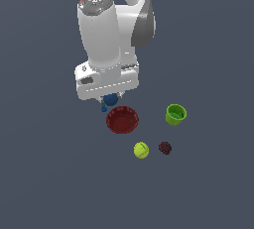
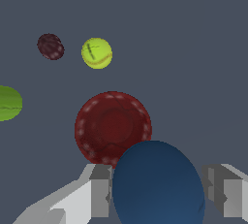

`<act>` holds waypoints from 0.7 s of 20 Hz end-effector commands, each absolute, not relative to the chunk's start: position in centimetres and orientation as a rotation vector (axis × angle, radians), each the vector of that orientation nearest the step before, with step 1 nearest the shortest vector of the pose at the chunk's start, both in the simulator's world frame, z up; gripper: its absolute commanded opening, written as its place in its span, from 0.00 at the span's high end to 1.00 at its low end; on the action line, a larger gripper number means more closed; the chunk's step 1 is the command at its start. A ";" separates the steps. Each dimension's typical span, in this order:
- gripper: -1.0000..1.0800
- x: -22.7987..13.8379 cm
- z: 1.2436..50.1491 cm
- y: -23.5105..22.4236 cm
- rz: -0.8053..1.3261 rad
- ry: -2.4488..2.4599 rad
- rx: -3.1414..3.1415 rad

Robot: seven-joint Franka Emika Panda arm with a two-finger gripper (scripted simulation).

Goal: Pick up a designated object from a clutter of objects.

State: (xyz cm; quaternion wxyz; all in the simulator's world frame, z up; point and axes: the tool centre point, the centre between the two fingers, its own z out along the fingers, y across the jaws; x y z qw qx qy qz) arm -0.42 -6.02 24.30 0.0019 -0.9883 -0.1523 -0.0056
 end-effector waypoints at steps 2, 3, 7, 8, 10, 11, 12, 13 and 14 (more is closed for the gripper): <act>1.00 0.8 27.2 -8.6 -0.014 -0.480 -3.102; 1.00 1.1 28.0 -9.2 -0.014 -0.480 -3.102; 1.00 2.4 30.7 -11.6 -0.010 -0.481 -3.103; 1.00 2.7 31.4 -12.2 -0.010 -0.481 -3.103; 1.00 3.2 32.6 -13.3 -0.008 -0.481 -3.103; 1.00 3.5 33.1 -13.8 -0.007 -0.481 -3.103; 1.00 3.8 33.7 -14.3 -0.007 -0.481 -3.103; 1.00 4.1 34.3 -14.8 -0.006 -0.482 -3.104; 1.00 4.3 34.8 -15.2 -0.006 -0.482 -3.104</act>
